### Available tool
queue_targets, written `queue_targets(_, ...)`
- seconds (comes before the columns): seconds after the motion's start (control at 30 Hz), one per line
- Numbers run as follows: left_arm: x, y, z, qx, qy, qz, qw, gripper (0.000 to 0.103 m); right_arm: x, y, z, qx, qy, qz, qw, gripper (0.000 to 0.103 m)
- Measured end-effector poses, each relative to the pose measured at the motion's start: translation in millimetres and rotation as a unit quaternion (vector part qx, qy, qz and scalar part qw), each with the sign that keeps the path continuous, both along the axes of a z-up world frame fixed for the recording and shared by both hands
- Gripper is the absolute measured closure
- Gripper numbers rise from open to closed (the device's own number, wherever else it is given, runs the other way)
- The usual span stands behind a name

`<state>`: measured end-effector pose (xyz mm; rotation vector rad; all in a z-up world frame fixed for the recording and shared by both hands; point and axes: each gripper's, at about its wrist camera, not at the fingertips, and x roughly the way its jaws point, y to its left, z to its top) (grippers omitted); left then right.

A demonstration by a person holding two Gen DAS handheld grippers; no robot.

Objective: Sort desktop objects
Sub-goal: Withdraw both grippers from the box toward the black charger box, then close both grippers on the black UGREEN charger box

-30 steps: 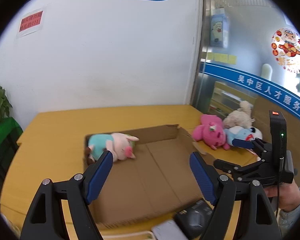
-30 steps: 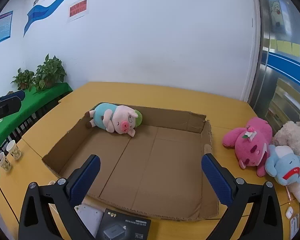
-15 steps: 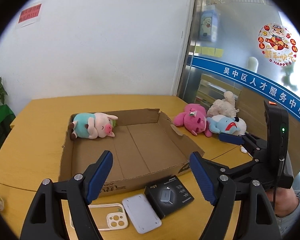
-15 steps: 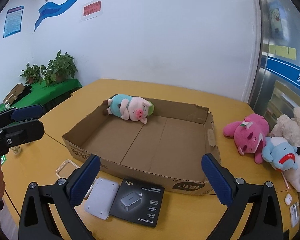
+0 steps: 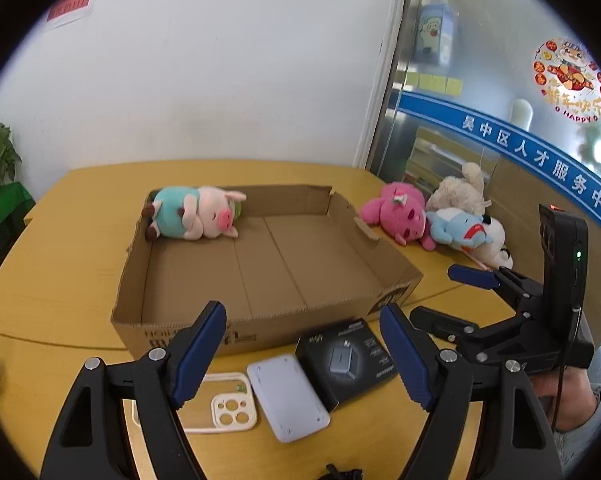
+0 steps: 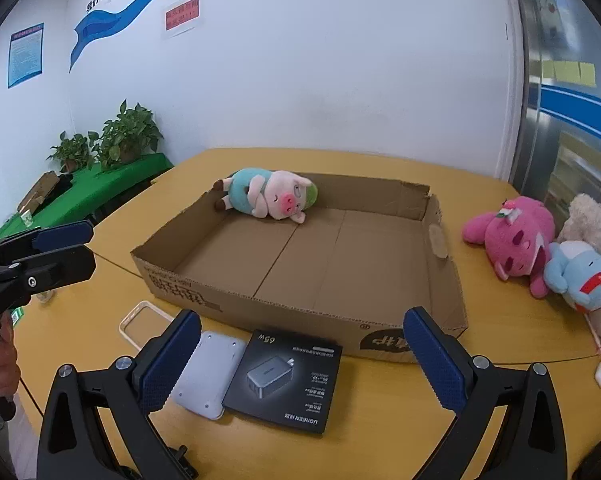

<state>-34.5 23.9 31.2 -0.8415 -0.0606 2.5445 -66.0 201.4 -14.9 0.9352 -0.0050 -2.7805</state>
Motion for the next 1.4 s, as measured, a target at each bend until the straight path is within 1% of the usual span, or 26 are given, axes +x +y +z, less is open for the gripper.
queue_targets(0.13,-5.8,-3.6,-20.7,-0.006,-0.037,-0.005,0.9993,0.024,-0.9,8.1,-16.7,-0.013,-0.017,0.010,1.000,0.000)
queue_targets(0.2,-12.0,-6.4,-26.7,0.000,-0.049,-0.004,0.9988,0.024,-3.0,13.4,-21.4,-0.024,-0.022,0.008,0.999,0.000)
queue_targets(0.27,-20.0,-10.7,-30.1,0.007,-0.057,0.001,0.9983,0.024,-5.1,18.1,-25.2,-0.037,-0.024,0.008,0.999,0.000)
queue_targets(0.33,-28.2,-14.6,-31.9,0.015,-0.064,0.003,0.9978,0.024,-5.7,19.5,-28.3,-0.038,-0.024,0.012,0.999,0.000)
queue_targets(0.5,-31.6,-15.4,-33.5,0.036,-0.058,-0.022,0.9974,0.024,-3.7,22.7,-39.9,-0.030,-0.041,0.018,0.999,0.000)
queue_targets(0.63,-34.3,-11.3,-49.7,0.054,-0.080,-0.035,0.9947,0.024,2.2,25.9,-47.9,-0.033,-0.055,0.020,0.998,0.000)
queue_targets(0.73,-44.8,-4.0,-72.0,0.075,-0.114,-0.039,0.9899,0.024,3.0,25.1,-54.1,-0.021,-0.058,0.046,0.997,0.000)
queue_targets(0.8,-53.1,3.2,-84.5,0.070,-0.136,-0.037,0.9875,0.024,0.9,24.0,-59.8,-0.021,-0.058,0.075,0.995,0.000)
queue_targets(0.87,-61.2,12.5,-97.6,0.061,-0.153,-0.049,0.9852,0.024,-0.9,22.0,-68.8,-0.034,-0.057,0.111,0.992,0.000)
queue_targets(0.9,-66.1,17.4,-105.3,0.055,-0.166,-0.056,0.9830,0.024,-3.2,21.3,-75.0,-0.041,-0.063,0.119,0.990,0.000)
queue_targets(1.0,-77.6,32.4,-122.6,0.049,-0.209,-0.079,0.9736,0.025,-10.4,22.0,-93.8,-0.052,-0.085,0.120,0.988,0.000)
queue_targets(1.07,-80.9,42.7,-126.1,0.051,-0.214,-0.100,0.9703,0.025,-13.9,26.4,-106.4,-0.068,-0.100,0.120,0.985,0.000)
queue_targets(1.13,-86.8,53.4,-135.0,0.065,-0.227,-0.127,0.9633,0.025,-18.2,27.9,-117.2,-0.079,-0.115,0.121,0.983,0.000)
queue_targets(1.17,-91.7,58.0,-142.1,0.067,-0.243,-0.134,0.9585,0.029,-22.4,27.5,-124.8,-0.080,-0.127,0.122,0.981,0.000)
queue_targets(1.2,-94.5,61.1,-145.5,0.069,-0.245,-0.139,0.9572,0.035,-25.9,26.6,-131.9,-0.080,-0.136,0.122,0.980,0.000)
queue_targets(1.23,-96.3,64.3,-148.5,0.065,-0.246,-0.141,0.9566,0.037,-29.2,26.1,-138.9,-0.081,-0.145,0.116,0.979,0.000)
queue_targets(1.3,-97.0,68.8,-150.5,0.059,-0.251,-0.146,0.9552,0.045,-31.6,28.0,-144.6,-0.109,-0.155,0.116,0.975,0.001)
queue_targets(1.33,-95.5,69.2,-150.7,0.059,-0.249,-0.147,0.9555,0.047,-30.0,25.8,-145.2,-0.117,-0.157,0.119,0.973,0.001)
queue_targets(1.37,-95.0,68.6,-150.4,0.058,-0.248,-0.145,0.9560,0.047,-27.9,22.0,-144.6,-0.115,-0.156,0.125,0.973,0.000)
queue_targets(1.4,-94.1,67.7,-150.2,0.060,-0.246,-0.143,0.9568,0.047,-25.0,16.8,-143.3,-0.102,-0.154,0.129,0.974,0.000)
